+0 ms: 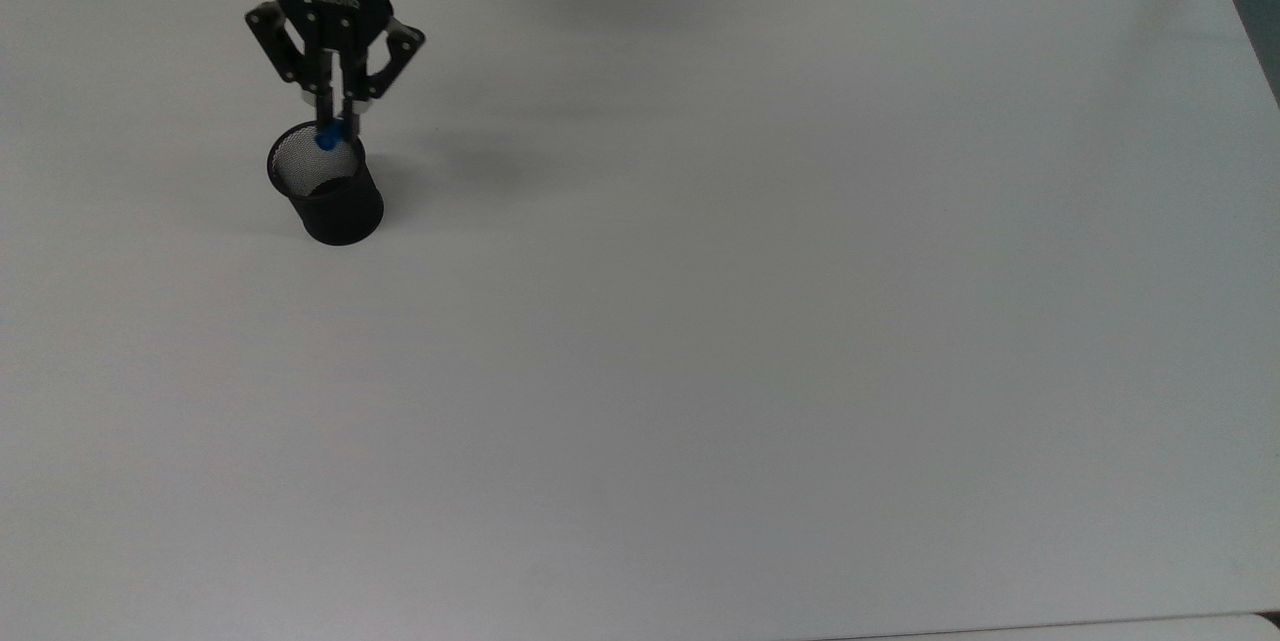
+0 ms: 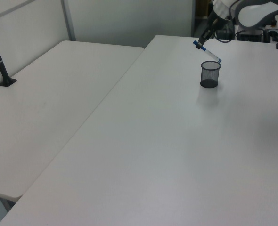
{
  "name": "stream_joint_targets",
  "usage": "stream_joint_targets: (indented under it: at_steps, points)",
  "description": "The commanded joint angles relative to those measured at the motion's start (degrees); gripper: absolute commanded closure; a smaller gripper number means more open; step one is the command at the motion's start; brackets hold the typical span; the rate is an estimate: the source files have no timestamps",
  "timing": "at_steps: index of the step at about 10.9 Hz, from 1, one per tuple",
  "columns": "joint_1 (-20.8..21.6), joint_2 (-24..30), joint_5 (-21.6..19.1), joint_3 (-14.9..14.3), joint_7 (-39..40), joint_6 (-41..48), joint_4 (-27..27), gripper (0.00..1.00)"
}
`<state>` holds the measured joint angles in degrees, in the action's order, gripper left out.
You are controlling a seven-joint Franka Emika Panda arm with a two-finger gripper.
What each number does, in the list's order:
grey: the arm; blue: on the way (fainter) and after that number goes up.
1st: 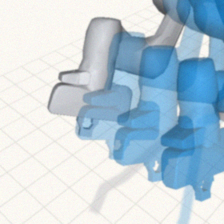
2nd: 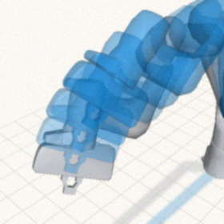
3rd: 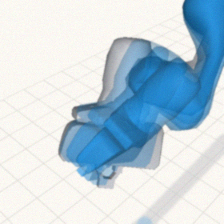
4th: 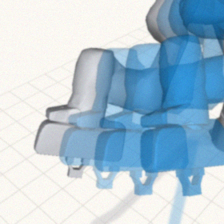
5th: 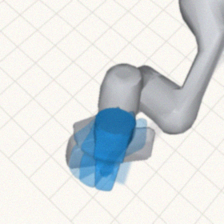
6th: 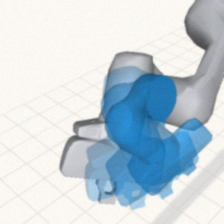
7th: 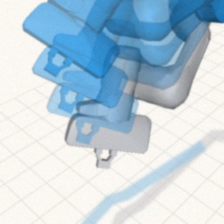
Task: Insert the marker
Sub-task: 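Lift the marker and carry it over the black mesh pen cup, then lower the marker tip-first into the pen cup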
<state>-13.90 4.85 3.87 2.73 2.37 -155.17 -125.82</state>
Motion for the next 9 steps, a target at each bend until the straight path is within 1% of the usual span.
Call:
stream_joint_targets:
  at_steps: [1, 4, 6, 9]
  points:
    - [-4.2, 2.6, 0.9, 0.1, 3.3, -20.1, -10.1, 0.96]
    - [-6.0, -2.4, 0.8, -0.1, 3.5, -37.7, -14.8, 0.96]
    - [-6.6, -5.7, 0.9, -0.1, 3.6, -40.4, -14.5, 0.96]
    - [-6.4, -7.8, 0.8, -0.1, 2.9, -42.7, -13.7, 0.96]
